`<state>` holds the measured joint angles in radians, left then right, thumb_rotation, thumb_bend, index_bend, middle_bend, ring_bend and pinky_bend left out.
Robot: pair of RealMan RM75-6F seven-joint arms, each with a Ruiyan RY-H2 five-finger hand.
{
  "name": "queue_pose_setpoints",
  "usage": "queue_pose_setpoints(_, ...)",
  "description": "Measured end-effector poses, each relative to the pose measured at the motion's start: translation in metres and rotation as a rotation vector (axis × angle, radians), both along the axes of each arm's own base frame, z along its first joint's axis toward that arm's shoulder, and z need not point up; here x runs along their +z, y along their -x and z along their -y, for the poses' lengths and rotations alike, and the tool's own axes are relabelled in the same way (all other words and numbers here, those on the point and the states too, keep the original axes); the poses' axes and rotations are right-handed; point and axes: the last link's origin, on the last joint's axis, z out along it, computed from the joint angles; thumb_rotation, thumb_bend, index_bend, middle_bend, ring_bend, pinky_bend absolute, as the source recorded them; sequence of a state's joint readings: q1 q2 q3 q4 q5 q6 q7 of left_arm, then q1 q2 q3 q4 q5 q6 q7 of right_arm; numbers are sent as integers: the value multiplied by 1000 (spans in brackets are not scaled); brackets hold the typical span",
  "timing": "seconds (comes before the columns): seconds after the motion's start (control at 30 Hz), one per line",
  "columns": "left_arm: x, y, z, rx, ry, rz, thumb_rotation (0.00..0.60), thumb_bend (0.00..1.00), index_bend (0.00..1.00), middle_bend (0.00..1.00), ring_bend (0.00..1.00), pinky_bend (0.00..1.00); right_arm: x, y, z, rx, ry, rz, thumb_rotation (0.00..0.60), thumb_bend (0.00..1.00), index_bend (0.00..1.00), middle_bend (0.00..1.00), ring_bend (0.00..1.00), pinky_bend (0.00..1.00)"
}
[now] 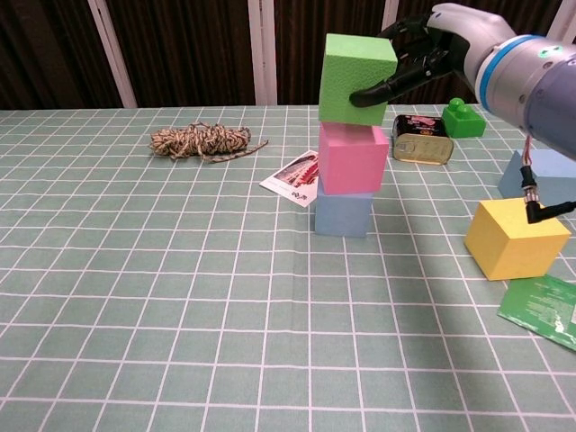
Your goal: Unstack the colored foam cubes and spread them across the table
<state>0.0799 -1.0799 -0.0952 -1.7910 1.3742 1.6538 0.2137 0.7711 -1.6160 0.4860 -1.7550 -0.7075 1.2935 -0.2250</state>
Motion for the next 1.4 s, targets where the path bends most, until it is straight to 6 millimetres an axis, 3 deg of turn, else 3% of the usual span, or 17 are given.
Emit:
queue_pose_setpoints(0.2,0,-1,1,-5,0,2,600,195,181,0,0,80,22,11,9,-24,112,-38,600,214,241,695,365,0)
queue_pose_setpoints(0.5,2,0,2,-3,-12,9,600,195,188,0,0,80,47,64,24,-68,236,-266,600,215,241,695,365,0)
queue_pose_setpoints(0.87,-1,-3,4,-11,-7,-12,600,195,190,0,0,80,23,104,47,-101,228,-461,600,214,248,695,365,0)
queue_pose_setpoints(1.1,-5,-1,-2,4,9,-30,600,195,190,0,0,80,-5,87,66,-75,241,-524,600,214,248,680,358,0)
queue_pose_setpoints(1.17,-7,-2,-4,2,13,-35,600,196,190,0,0,80,-12,78,70,-64,237,-514,600,214,239,568,312,0)
queue_pose_setpoints(1.23,-9,-2,-5,2,14,-37,600,196,190,0,0,80,-17,73,71,-61,222,-497,600,205,178,314,186,0)
queue_pose_setpoints(1.3,-10,-2,-6,4,15,-40,600,196,190,0,0,80,-22,72,71,-62,197,-482,600,177,124,153,97,0)
queue_pose_setpoints(1.4,-11,-2,-8,9,19,-41,600,195,190,0,0,80,-31,70,70,-59,124,-447,600,128,67,39,41,0)
